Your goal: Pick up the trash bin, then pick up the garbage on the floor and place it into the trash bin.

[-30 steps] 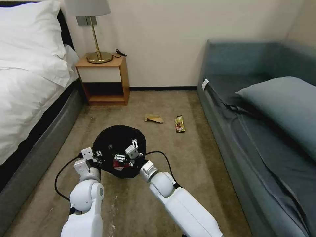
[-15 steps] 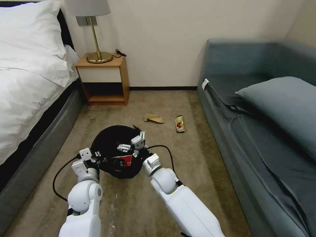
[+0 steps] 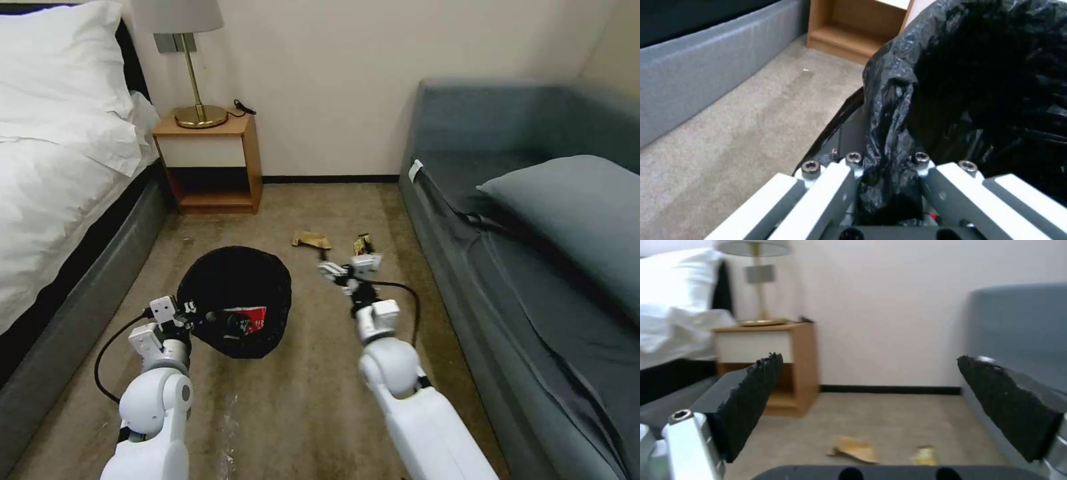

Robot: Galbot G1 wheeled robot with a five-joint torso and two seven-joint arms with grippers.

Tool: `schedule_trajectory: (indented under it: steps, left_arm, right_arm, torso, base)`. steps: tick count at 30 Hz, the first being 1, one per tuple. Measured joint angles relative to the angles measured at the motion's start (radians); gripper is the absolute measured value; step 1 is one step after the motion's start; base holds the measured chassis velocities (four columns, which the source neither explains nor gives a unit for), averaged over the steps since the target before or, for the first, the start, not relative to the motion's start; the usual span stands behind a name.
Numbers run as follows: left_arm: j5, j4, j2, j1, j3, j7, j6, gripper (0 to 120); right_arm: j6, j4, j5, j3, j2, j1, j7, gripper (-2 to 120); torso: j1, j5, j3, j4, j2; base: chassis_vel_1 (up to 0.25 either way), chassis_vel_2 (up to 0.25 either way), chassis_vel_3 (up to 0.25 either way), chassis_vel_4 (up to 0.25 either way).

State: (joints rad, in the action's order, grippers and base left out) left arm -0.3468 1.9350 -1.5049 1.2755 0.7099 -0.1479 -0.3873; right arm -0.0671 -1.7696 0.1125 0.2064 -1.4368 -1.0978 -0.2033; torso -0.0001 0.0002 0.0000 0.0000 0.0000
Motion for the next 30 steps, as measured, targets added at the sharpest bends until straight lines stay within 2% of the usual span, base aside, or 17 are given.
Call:
schedule_trajectory:
  steps: [8, 10, 12, 16, 30]
  left_arm:
    - [-0.015, 0.006, 0.014, 0.0, -0.001, 0.008, 0.0, 3]
    - [-0.02, 0.009, 0.015, -0.001, -0.001, 0.01, -0.001, 3]
    - [-0.025, 0.01, 0.017, -0.001, -0.001, 0.011, -0.001, 3]
    - [-0.035, 0.01, 0.017, -0.002, 0.004, 0.012, -0.001, 3]
    - [-0.03, 0.012, 0.012, 0.002, 0.009, 0.007, -0.003, 3]
  right_arm:
    - [-0.042, -0.027, 0.046, 0.092, 0.024, -0.083, 0.072, 100]
    - [-0.098, -0.012, 0.047, 0.117, 0.023, -0.11, 0.135, 100]
    - [-0.129, 0.009, 0.044, 0.119, 0.019, -0.117, 0.155, 100]
    - [-0.172, 0.065, 0.041, 0.118, 0.012, -0.119, 0.178, 100]
    - [-0.216, 0.122, 0.023, 0.125, 0.008, -0.102, 0.212, 100]
  torso:
    - [0.0, -0.0001, 0.0, -0.0003, 0.0]
    - [0.0, -0.0003, 0.0, -0.0001, 0.0]
    - [0.0, 0.0, 0.0, -0.0001, 0.0]
    - [0.0, -0.0002, 0.0, 0.0, 0.0]
    - [0.0, -0.0003, 0.0, 0.0, 0.0]
  base:
    - [0.0, 0.0, 0.0, 0.0]
    - [0.0, 0.0, 0.0, 0.0]
    - [0.0, 0.0, 0.0, 0.0]
    - [0.0, 0.0, 0.0, 0.0]
    - [0.0, 0.0, 0.0, 0.0]
